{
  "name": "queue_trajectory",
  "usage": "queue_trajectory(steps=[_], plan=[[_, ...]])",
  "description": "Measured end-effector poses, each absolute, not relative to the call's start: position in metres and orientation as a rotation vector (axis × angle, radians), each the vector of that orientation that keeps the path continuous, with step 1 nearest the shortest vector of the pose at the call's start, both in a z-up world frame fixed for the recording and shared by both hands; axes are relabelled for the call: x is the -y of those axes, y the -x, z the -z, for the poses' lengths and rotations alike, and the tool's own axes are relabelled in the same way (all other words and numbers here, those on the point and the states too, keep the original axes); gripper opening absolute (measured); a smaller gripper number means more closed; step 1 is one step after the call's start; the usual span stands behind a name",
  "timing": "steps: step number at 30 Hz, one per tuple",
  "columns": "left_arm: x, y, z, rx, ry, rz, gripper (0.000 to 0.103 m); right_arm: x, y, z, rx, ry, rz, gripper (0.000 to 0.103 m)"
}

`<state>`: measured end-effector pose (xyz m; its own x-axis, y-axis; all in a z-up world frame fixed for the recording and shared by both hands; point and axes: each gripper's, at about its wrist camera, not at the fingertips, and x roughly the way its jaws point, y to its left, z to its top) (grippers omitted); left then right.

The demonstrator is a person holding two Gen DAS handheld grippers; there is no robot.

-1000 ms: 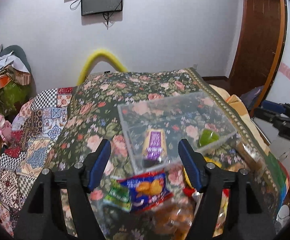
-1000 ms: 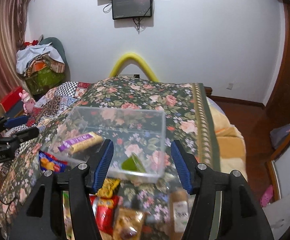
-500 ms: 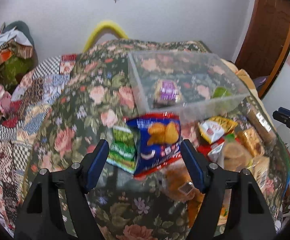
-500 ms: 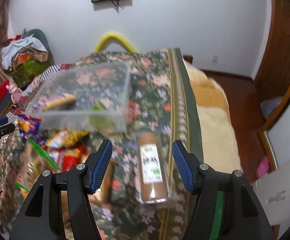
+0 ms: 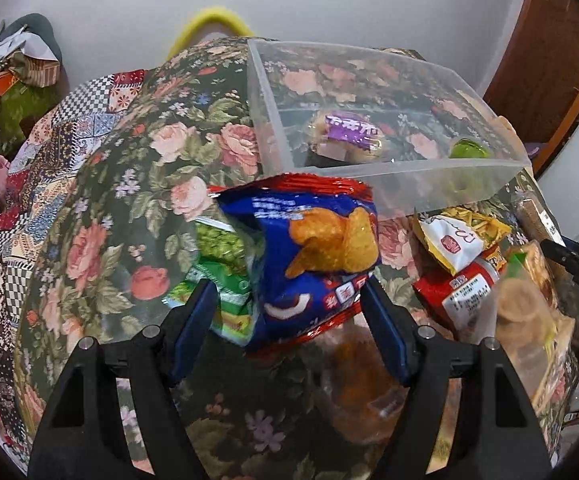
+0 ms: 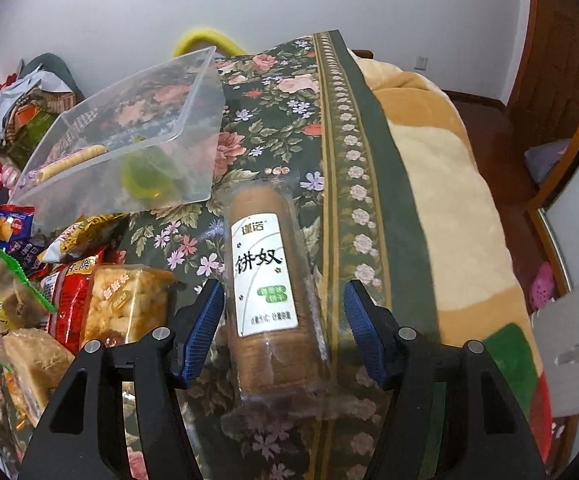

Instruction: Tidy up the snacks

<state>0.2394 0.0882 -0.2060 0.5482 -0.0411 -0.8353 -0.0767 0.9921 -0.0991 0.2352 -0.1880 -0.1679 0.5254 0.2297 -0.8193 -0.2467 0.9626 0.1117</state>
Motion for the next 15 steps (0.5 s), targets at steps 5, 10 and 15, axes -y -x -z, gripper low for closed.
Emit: queue_trajectory(steps=[5,10,15], plan=[[-0.083,-0.245,0.212,-0.976,0.135,-0.021,0.073,0.18,-0.24,0.174,-0.976,0.048,-0.294,0.048],[-0.08,-0.244,0.213,-0.956,0.129,-0.005,0.06,0.174,-0.24,0.175,-0.97,0.086,-0.302,0.037],[-0.082,-0.236,0.21,-0.943,0.118,-0.011,0.05,0.174,-0.238,0.174,-0.97,0.068,-0.301,0.036]])
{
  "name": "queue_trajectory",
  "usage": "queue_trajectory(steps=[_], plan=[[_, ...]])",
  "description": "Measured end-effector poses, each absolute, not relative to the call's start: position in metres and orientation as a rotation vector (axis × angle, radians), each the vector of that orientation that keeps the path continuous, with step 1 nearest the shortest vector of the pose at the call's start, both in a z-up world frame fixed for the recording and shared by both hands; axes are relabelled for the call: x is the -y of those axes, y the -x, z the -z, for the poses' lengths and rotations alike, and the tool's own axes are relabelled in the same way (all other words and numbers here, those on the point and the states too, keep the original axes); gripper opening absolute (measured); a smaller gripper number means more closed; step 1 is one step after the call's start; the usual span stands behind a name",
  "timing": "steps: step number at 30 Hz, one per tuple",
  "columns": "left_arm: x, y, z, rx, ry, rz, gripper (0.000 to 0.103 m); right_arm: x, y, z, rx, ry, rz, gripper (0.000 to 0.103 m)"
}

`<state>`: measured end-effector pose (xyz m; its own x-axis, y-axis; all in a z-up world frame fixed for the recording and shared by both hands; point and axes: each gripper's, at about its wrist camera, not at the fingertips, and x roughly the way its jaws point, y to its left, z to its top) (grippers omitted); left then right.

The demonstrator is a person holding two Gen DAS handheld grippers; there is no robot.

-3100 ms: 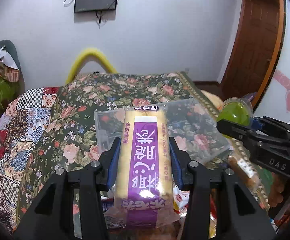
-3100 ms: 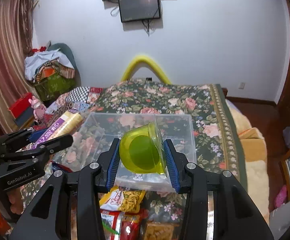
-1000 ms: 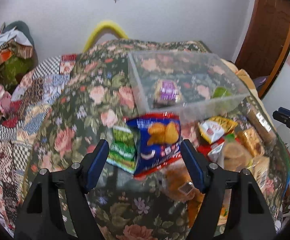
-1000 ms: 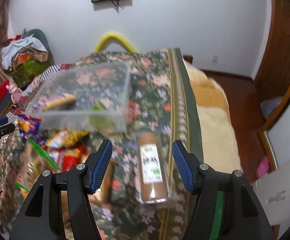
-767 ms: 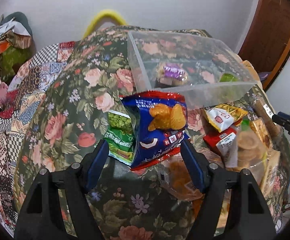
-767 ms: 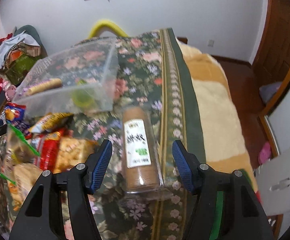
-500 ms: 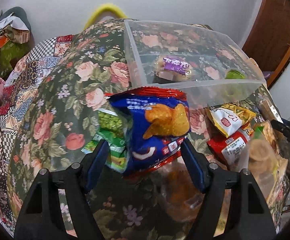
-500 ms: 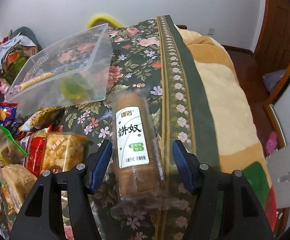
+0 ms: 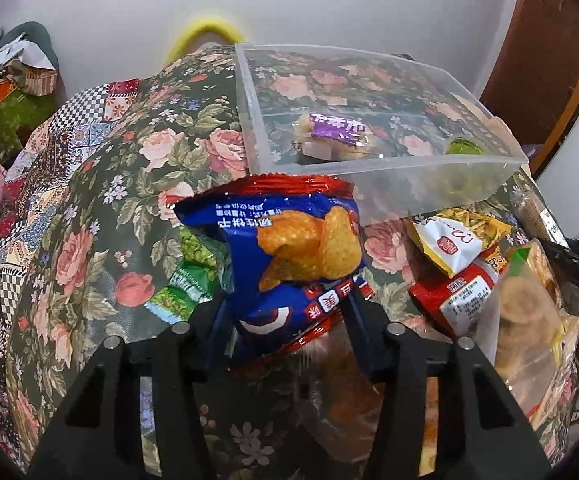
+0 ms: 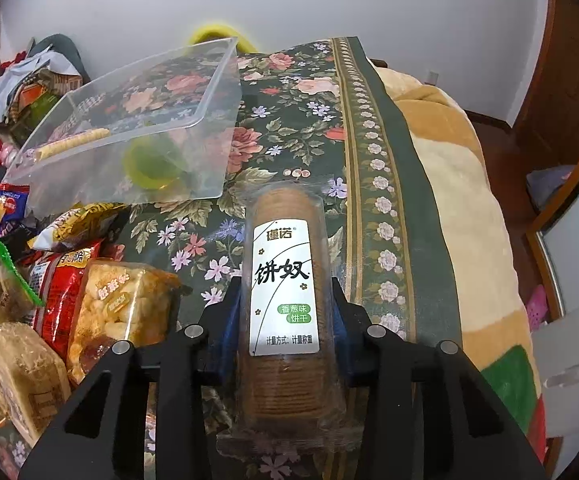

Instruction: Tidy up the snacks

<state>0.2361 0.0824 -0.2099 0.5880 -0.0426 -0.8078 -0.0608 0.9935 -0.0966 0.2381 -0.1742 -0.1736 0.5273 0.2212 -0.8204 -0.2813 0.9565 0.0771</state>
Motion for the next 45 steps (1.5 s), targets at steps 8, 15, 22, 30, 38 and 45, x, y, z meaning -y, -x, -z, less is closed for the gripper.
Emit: queue_trajectory(steps=[8,15,22,30,38,45], plan=[[-0.092,-0.214,0.192,-0.911,0.134,-0.017,0.049,0.173,-0.228,0.164,-0.955,0.069,-0.303,0.034],[-0.091,-0.203,0.162,-0.854,0.116,-0.022,0.049,0.174,-0.222,0.143,-0.913,0.041,-0.314,0.034],[-0.087,-0.204,0.129,-0.789,0.124,-0.002,0.049,0.165,-0.222,0.11,-0.834,0.037,-0.34,0.034],[-0.076,-0.22,0.096,-0.712,0.123,0.03,0.049,0.149,-0.23,0.078,-0.749,0.032,-0.382,0.034],[-0.059,-0.249,0.085,-0.688,0.112,0.066,0.049,0.124,-0.243,0.063,-0.697,0.032,-0.423,0.034],[-0.037,-0.277,0.091,-0.696,0.091,0.093,0.049,0.1,-0.263,0.064,-0.685,0.041,-0.451,0.034]])
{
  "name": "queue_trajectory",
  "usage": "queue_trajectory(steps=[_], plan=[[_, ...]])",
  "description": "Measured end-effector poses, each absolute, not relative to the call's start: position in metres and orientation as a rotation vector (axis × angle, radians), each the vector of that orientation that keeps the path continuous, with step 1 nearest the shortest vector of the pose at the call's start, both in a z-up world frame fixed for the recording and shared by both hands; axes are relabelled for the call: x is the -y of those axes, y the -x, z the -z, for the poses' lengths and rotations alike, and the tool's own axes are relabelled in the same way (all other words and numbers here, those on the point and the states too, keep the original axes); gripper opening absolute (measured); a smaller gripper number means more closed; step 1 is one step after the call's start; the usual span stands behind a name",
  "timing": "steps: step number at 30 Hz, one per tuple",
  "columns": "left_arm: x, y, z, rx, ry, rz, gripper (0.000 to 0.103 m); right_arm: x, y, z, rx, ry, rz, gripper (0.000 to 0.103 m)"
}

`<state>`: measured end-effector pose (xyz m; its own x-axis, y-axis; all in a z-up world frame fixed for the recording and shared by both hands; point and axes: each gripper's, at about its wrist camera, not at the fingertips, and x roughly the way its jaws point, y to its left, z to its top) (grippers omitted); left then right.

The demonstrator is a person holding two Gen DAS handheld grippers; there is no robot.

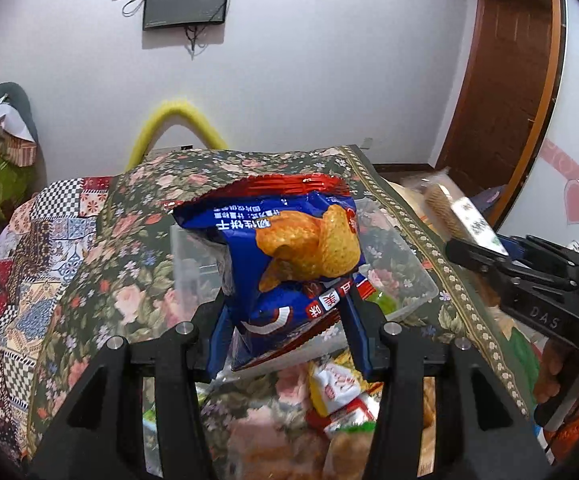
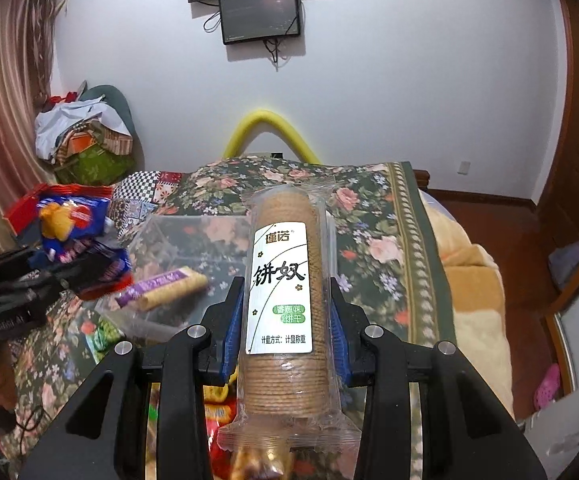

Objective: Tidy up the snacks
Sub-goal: 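Carry the chip bag and cracker tube over the clear box with both tools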

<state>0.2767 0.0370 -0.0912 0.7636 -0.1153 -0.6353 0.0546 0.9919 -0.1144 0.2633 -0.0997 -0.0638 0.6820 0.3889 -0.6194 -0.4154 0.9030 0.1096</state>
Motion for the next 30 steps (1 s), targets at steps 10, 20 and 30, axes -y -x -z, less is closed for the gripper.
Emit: queue_trajectory(steps=[10,20,30], plan=[[-0.027,-0.323,0.122,-0.785,0.115,0.125,0.049,0.075,-0.301,0.084,-0.748,0.065,-0.467,0.034],[-0.021,-0.353,0.153,-0.879,0.094,0.138,0.049,0.076,-0.324,0.112,-0.835,0.096,-0.443,0.034],[-0.022,-0.361,0.17,-0.94,0.129,0.132,0.05,0.081,-0.329,0.119,-0.854,0.099,-0.445,0.034]])
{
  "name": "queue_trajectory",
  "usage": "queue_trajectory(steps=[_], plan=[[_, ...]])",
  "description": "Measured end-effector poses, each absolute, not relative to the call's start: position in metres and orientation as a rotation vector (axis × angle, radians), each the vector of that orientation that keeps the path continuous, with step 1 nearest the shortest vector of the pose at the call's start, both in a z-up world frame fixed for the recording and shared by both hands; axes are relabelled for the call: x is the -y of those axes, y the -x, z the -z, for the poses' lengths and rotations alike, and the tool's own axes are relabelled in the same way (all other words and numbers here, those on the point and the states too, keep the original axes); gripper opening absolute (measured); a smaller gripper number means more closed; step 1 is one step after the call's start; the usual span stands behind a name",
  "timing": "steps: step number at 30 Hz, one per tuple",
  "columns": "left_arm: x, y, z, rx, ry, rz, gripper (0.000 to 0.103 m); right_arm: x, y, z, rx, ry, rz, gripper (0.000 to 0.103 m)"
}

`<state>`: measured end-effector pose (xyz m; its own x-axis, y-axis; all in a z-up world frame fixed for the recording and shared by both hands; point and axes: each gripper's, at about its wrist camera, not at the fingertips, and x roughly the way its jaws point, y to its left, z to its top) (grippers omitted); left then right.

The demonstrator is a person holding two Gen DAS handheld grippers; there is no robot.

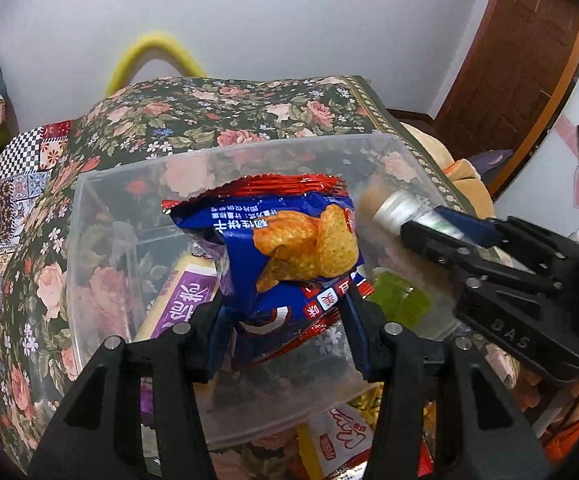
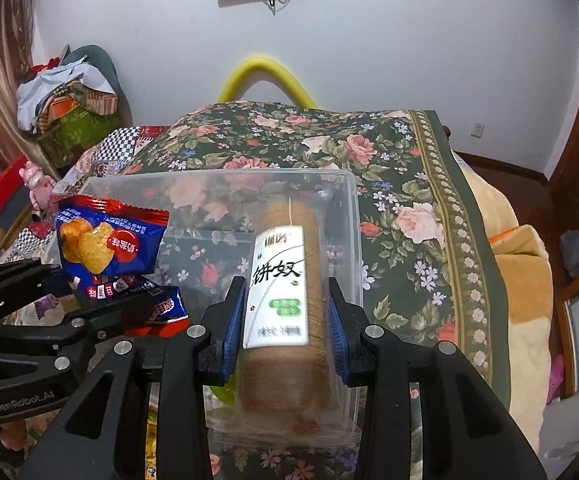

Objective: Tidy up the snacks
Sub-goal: 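Carry the chip bag and cracker tube over the clear box with both tools, then open both tools to drop the chip bag and cracker tube into the box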

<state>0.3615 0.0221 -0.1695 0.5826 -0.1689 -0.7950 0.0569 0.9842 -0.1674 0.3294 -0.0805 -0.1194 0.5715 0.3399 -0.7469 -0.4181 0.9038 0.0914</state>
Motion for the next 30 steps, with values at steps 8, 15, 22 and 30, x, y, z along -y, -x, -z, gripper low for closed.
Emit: queue_trajectory(steps=[8,15,22,30], plan=[[-0.025,-0.347,0.156,-0.905,0.119,0.122,0.063,0.085,-0.317,0.097,-0.796,0.128,-0.436,0.036],[-0.027,-0.312,0.115,-0.811,0.069,0.119,0.068,0.09,-0.291,0.074,-0.751,0.116,-0.452,0.043],[-0.031,-0.263,0.085,-0.751,0.063,0.128,0.069,0.099,-0.25,0.051,-0.707,0.091,-0.461,0.049],[-0.035,-0.207,0.074,-0.724,0.086,0.139,0.07,0.104,-0.206,0.051,-0.708,0.082,-0.46,0.058]])
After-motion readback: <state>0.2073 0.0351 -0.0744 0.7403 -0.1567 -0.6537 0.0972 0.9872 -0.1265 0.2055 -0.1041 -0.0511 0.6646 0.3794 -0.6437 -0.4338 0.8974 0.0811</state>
